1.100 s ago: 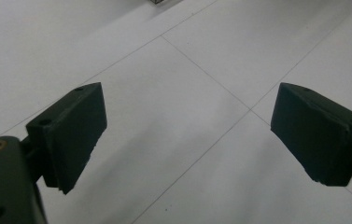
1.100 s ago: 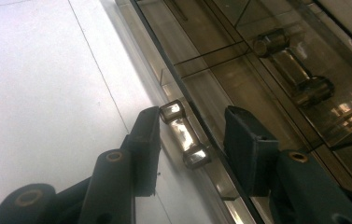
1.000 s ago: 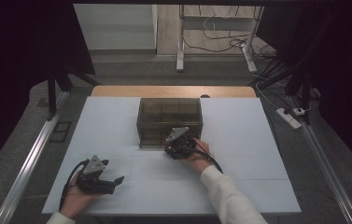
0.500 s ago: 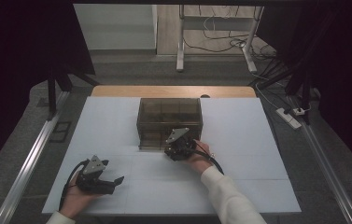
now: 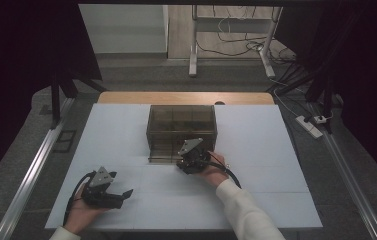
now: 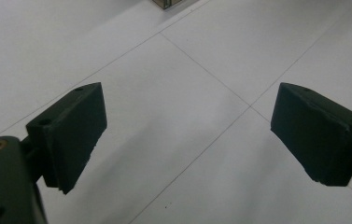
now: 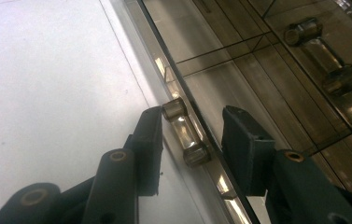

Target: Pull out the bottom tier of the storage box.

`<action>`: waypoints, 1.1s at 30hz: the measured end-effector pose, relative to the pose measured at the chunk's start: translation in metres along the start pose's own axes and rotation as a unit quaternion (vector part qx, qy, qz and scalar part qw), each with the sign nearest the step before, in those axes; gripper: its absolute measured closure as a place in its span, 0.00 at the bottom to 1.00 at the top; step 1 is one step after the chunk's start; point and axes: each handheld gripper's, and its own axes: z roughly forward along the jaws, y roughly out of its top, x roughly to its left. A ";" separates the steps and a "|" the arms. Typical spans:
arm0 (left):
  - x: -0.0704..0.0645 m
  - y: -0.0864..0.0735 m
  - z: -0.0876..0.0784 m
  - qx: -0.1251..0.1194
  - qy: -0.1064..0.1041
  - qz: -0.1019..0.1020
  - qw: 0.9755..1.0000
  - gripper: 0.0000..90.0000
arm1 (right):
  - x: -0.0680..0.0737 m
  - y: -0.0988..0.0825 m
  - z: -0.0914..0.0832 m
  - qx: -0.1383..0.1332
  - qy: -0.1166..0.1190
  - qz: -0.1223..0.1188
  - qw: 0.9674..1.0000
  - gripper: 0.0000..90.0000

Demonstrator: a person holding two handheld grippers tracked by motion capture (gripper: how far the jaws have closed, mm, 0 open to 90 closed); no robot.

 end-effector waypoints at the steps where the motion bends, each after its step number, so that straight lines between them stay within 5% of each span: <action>1: 0.000 0.000 0.000 0.000 0.000 0.000 1.000 0.12 | 0.000 0.000 0.000 0.000 0.001 0.000 1.000 0.65; 33: 0.000 -0.001 0.000 0.003 0.000 0.004 1.000 0.12 | 0.003 -0.003 -0.008 0.000 0.017 -0.008 1.000 0.68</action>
